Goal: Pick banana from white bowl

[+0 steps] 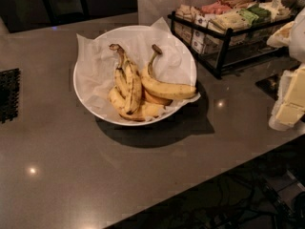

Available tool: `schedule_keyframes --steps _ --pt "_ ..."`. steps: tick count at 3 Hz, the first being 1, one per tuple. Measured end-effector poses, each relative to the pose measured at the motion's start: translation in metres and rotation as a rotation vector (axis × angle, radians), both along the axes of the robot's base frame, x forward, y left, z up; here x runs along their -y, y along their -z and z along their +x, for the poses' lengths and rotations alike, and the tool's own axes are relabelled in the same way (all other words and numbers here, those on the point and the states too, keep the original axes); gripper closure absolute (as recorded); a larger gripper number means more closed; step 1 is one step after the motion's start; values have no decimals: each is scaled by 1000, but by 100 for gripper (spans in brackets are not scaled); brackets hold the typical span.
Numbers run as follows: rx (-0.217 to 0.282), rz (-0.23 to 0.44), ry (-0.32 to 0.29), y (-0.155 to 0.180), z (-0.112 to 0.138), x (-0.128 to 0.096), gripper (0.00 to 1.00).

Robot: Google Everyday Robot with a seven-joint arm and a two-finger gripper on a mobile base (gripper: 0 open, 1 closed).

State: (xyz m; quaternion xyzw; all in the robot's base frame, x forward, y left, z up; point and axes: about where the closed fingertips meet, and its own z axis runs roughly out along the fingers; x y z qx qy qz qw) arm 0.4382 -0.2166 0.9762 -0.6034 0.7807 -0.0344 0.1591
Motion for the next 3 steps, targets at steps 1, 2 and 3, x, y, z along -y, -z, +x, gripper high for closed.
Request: schedule_keyframes --steps 1,2,3 --pt "5 5 -5 -1 1 -2 0" --pt "-4 27 -45 5 11 -18 0" --pt "-29 59 -108 18 26 -44 0"
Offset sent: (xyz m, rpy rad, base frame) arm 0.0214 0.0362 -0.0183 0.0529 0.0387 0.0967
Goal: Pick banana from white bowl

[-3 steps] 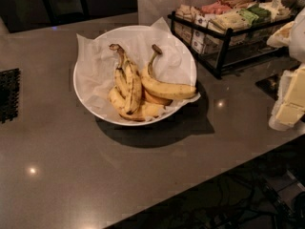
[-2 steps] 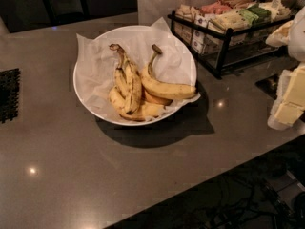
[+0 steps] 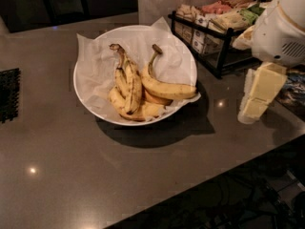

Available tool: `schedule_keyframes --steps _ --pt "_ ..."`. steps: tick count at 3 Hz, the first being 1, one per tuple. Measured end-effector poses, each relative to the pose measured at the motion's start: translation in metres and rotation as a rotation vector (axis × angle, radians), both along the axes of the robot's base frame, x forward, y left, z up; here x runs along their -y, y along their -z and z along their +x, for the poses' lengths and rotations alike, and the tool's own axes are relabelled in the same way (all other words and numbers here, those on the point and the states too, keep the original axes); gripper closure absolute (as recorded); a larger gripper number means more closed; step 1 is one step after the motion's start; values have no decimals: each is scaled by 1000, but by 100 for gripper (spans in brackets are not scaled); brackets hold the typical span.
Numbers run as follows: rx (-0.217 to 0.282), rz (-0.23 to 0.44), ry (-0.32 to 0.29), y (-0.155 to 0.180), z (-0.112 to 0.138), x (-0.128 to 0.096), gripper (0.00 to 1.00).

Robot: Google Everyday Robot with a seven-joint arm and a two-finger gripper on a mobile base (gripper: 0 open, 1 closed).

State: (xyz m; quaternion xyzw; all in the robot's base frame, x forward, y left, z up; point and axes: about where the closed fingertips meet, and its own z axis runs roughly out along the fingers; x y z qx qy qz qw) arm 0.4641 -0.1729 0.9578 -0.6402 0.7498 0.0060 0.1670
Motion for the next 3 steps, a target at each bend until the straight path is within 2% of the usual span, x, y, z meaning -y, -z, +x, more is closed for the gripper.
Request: schedule_keyframes --steps 1,3 --pt "-29 3 -66 15 12 -31 0" --pt "-86 -44 -175 35 24 -96 0"
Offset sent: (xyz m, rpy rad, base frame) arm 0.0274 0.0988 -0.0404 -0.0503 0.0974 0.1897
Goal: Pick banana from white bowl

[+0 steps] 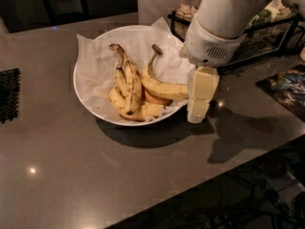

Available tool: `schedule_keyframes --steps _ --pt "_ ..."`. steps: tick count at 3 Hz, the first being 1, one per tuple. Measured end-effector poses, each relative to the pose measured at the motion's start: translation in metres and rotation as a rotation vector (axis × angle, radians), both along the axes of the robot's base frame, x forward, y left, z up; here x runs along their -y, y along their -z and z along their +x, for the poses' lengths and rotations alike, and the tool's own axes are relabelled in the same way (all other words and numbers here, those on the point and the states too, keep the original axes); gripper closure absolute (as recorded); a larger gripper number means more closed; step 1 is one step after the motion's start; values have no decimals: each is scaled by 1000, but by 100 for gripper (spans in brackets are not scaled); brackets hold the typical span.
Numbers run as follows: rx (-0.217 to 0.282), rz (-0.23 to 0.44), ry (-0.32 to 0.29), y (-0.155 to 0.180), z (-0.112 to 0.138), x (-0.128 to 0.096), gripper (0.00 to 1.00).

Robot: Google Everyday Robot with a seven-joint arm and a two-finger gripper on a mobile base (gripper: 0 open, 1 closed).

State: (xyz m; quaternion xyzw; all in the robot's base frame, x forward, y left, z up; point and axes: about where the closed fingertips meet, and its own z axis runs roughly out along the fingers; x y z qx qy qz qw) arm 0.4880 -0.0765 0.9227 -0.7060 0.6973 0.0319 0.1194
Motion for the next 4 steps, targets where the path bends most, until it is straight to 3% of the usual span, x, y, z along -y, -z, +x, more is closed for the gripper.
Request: schedule_keyframes --steps 2,3,4 --pt "-65 -53 -76 16 6 -55 0" --pt "-56 -47 -79 16 8 -59 0" --pt "-56 -47 -79 16 9 -59 17"
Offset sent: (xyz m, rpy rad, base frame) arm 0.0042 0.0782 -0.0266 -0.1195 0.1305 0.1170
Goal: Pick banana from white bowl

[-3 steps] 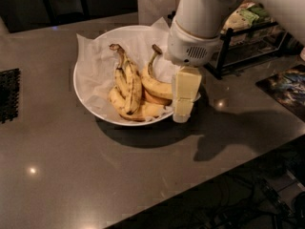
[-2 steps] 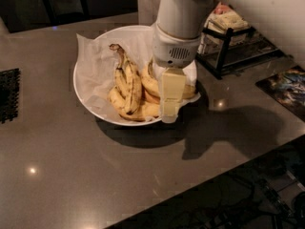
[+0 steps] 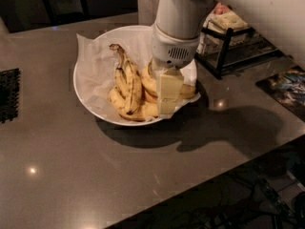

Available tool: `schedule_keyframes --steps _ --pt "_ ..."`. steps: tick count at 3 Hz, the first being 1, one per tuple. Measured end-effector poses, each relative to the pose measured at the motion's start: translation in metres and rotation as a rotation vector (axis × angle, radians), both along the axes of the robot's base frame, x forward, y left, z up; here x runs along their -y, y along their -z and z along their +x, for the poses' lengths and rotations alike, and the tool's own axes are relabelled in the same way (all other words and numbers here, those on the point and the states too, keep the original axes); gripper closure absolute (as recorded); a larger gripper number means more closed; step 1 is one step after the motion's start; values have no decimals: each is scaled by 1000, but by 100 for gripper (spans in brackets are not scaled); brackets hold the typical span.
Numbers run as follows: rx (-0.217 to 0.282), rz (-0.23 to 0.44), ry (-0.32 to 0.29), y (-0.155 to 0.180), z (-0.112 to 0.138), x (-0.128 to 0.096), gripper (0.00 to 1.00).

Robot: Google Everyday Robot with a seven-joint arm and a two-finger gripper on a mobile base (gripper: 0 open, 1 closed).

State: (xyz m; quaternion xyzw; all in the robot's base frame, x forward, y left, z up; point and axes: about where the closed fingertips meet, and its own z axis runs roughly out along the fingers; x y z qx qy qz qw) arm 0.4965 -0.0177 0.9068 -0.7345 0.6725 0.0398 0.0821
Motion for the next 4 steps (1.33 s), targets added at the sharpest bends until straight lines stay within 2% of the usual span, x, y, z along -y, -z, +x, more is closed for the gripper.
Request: schedule_keyframes --steps 1,2,3,4 --pt "0 0 0 0 0 0 40" --pt "0 0 0 0 0 0 51" --pt "6 0 50 3 5 2 48" --pt "28 -5 137 2 9 8 30"
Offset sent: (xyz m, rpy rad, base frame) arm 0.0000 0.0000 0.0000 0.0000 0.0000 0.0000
